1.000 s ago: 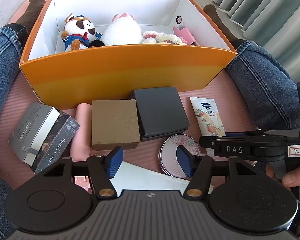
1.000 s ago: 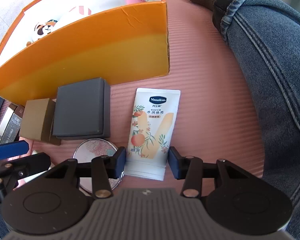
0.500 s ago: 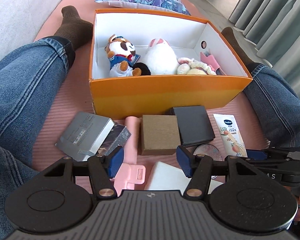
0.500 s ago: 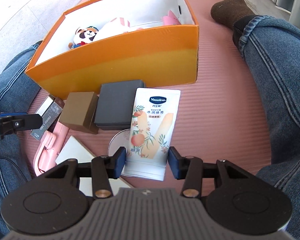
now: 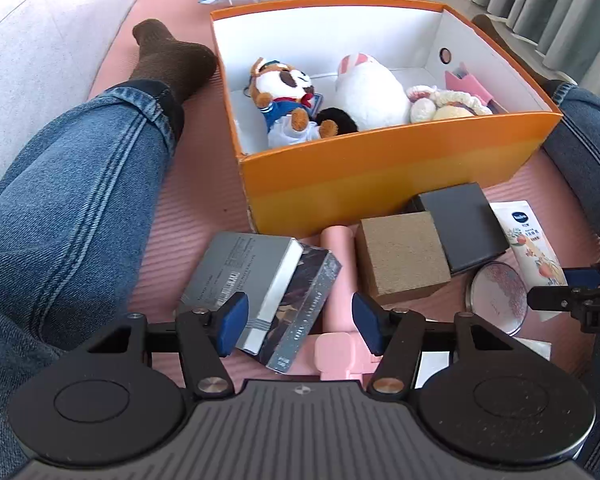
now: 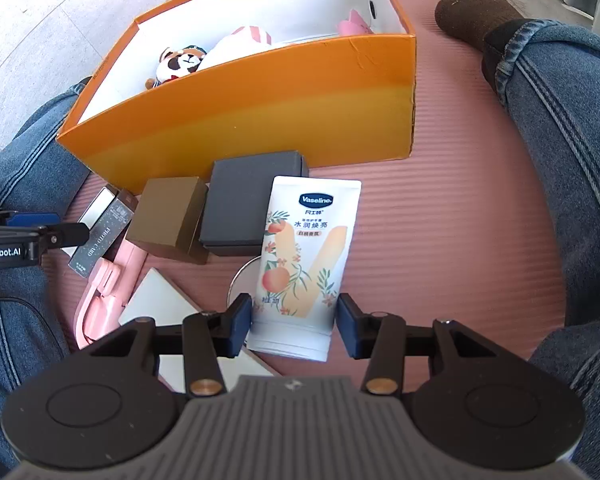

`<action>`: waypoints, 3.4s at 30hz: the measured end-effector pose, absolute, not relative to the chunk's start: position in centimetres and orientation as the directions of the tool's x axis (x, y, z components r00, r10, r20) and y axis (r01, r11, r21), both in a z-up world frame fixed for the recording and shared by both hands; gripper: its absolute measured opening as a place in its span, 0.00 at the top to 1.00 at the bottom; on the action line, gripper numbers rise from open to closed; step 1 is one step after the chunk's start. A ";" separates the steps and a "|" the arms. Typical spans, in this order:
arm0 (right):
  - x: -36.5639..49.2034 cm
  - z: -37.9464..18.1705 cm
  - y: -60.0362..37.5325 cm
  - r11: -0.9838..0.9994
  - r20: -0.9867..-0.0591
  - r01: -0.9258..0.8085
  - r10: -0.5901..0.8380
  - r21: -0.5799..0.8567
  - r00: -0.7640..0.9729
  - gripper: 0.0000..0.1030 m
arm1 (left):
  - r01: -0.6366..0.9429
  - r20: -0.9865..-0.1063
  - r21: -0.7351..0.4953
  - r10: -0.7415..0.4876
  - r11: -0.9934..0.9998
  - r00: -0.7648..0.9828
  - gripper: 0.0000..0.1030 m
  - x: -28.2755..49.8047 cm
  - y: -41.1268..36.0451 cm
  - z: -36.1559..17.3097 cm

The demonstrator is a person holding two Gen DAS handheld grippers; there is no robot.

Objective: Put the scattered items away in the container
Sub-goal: 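Grasp the white Vaseline tube with the right tool while the left grasps the brown kraft box, then lift the Vaseline tube and brown box and carry both over the orange box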

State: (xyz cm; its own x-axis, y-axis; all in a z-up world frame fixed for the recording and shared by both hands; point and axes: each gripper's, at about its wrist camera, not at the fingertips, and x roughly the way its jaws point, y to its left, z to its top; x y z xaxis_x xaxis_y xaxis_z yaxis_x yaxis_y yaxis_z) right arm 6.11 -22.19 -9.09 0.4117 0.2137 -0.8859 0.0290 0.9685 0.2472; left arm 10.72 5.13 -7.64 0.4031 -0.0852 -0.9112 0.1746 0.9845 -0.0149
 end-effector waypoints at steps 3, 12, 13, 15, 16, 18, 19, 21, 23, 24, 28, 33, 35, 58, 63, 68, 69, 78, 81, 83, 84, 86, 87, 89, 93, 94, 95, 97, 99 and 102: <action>6.1 -8.9 -22.2 0.971 -0.888 0.038 0.199 0.235 0.415 0.52 | 0.214 -0.907 -0.066 -0.148 0.975 0.395 0.34 10.7 3.6 -7.6; 6.2 -9.2 -22.7 0.970 -0.894 0.061 0.192 0.236 0.405 0.52 | 0.150 -0.907 -0.126 -0.175 0.981 0.383 0.29 12.6 -0.5 -8.7; 6.2 -9.3 -22.6 0.970 -0.894 0.061 0.193 0.237 0.405 0.52 | 0.149 -0.910 -0.113 -0.162 0.982 0.382 0.29 12.7 -0.9 -8.9; 6.3 -9.4 -22.7 0.969 -0.895 0.066 0.192 0.238 0.402 0.52 | 0.132 -0.919 -0.084 -0.128 0.988 0.372 0.29 13.2 -1.5 -9.5; 6.3 -9.4 -22.8 0.968 -0.895 0.069 0.194 0.240 0.401 0.52 | 0.123 -0.922 -0.077 -0.118 0.989 0.368 0.28 13.3 -1.6 -9.8; 6.4 -9.6 -22.9 0.967 -0.896 0.073 0.198 0.246 0.398 0.52 | 0.119 -0.927 -0.059 -0.098 0.991 0.361 0.28 13.4 -1.8 -10.2; 6.4 -9.7 -22.9 0.966 -0.896 0.074 0.199 0.247 0.396 0.52 | 0.119 -0.929 -0.053 -0.092 0.992 0.358 0.28 13.5 -1.8 -10.4; 6.6 -9.9 -22.9 0.965 -0.896 0.071 0.205 0.252 0.393 0.52 | 0.118 -0.935 -0.043 -0.081 0.992 0.346 0.28 13.5 -1.8 -11.0; 6.8 -10.0 -22.7 0.964 -0.896 0.064 0.213 0.257 0.389 0.52 | 0.107 -0.937 -0.048 -0.082 0.993 0.339 0.28 13.6 -1.7 -11.5; 6.9 -10.1 -22.7 0.964 -0.897 0.061 0.215 0.257 0.386 0.52 | 0.103 -0.939 -0.054 -0.086 0.993 0.334 0.28 13.7 -1.6 -11.7; 7.5 -10.4 -22.7 0.960 -0.900 0.055 0.237 0.275 0.366 0.52 | 0.108 -0.940 -0.061 -0.093 0.992 0.328 0.29 13.9 -1.7 -12.2; 9.1 -10.6 -22.9 0.953 -0.894 0.046 0.264 0.300 0.363 0.52 | 0.098 -0.939 -0.082 -0.110 0.992 0.327 0.32 13.9 -1.2 -12.4; 9.8 -10.8 -22.8 0.951 -0.894 0.045 0.271 0.306 0.358 0.51 | 0.100 -0.938 -0.083 -0.111 0.992 0.328 0.32 13.9 -1.2 -12.4; 9.1 -4.5 -22.6 0.956 -0.816 -0.070 0.281 0.286 0.505 0.52 | 0.108 -0.884 -0.212 -0.238 0.971 0.402 0.33 12.0 0.4 -6.7; 9.5 -0.3 -22.4 0.940 -0.735 -0.113 0.323 0.322 0.596 0.52 | 0.121 -0.829 -0.253 -0.280 0.960 0.485 0.33 12.1 1.1 -2.9; 11.9 2.1 -21.7 0.934 -0.664 -0.135 0.331 0.330 0.671 0.52 | 0.090 -0.793 -0.226 -0.237 0.970 0.560 0.33 13.6 2.3 -0.3; 12.5 2.3 -21.6 0.931 -0.654 -0.135 0.336 0.338 0.678 0.52 | 0.080 -0.791 -0.224 -0.229 0.971 0.568 0.33 14.1 2.6 0.0; 18.4 -0.4 -19.7 0.897 -0.648 -0.099 0.384 0.431 0.658 0.52 | 0.011 -0.814 -0.246 -0.213 0.969 0.541 0.33 20.0 5.1 -1.6; 19.5 -2.0 -19.0 0.907 -0.686 -0.092 0.374 0.411 0.624 0.52 | 0.004 -0.835 -0.246 -0.214 0.969 0.507 0.33 21.0 5.3 -2.8; 20.1 -3.0 -18.6 0.912 -0.709 -0.093 0.371 0.399 0.600 0.52 | 0.001 -0.850 -0.220 -0.193 0.975 0.490 0.33 21.4 5.2 -3.7; 20.3 -3.5 -18.5 0.913 -0.718 -0.095 0.373 0.397 0.588 0.52 | 0.000 -0.855 -0.205 -0.179 0.979 0.486 0.33 21.5 5.1 -4.0; 20.6 -4.2 -18.3 0.913 -0.731 -0.105 0.380 0.393 0.567 0.52 | 0.002 -0.862 -0.181 -0.159 0.984 0.482 0.33 21.4 5.0 -4.7; 20.7 -4.5 -18.2 0.915 -0.735 -0.111 0.381 0.389 0.561 0.52 | 0.002 -0.864 -0.173 -0.153 0.985 0.479 0.33 21.4 4.9 -4.9; 20.7 -4.9 -18.1 0.917 -0.745 -0.119 0.380 0.380 0.548 0.52 | 0.001 -0.870 -0.159 -0.141 0.987 0.472 0.33 21.2 4.7 -5.5; 21.0 -5.7 -18.2 0.926 -0.767 -0.124 0.367 0.358 0.527 0.52 | 0.013 -0.874 -0.117 -0.110 0.993 0.473 0.33 20.7 4.0 -6.1; 21.0 -5.8 -18.3 0.927 -0.772 -0.127 0.365 0.353 0.521 0.52 | 0.014 -0.877 -0.110 -0.104 0.994 0.470 0.33 20.7 3.9 -6.2; 21.0 -5.9 -18.3 0.927 -0.775 -0.130 0.367 0.352 0.514 0.52 | 0.017 -0.880 -0.098 -0.094 0.995 0.466 0.33 20.7 3.7 -6.5; 20.9 -6.2 -18.3 0.927 -0.782 -0.134 0.367 0.349 0.504 0.52 | 0.029 -0.880 -0.055 -0.062 0.998 0.470 0.33 20.6 3.1 -6.7; 20.8 -6.2 -18.2 0.933 -0.788 -0.137 0.355 0.333 0.503 0.52 | 0.033 -0.878 -0.030 -0.042 0.999 0.476 0.33 20.5 2.8 -6.8; 20.8 -6.3 -18.2 0.937 -0.794 -0.135 0.345 0.322 0.501 0.52 | 0.037 -0.879 -0.016 -0.031 0.999 0.476 0.33 20.5 2.7 -6.8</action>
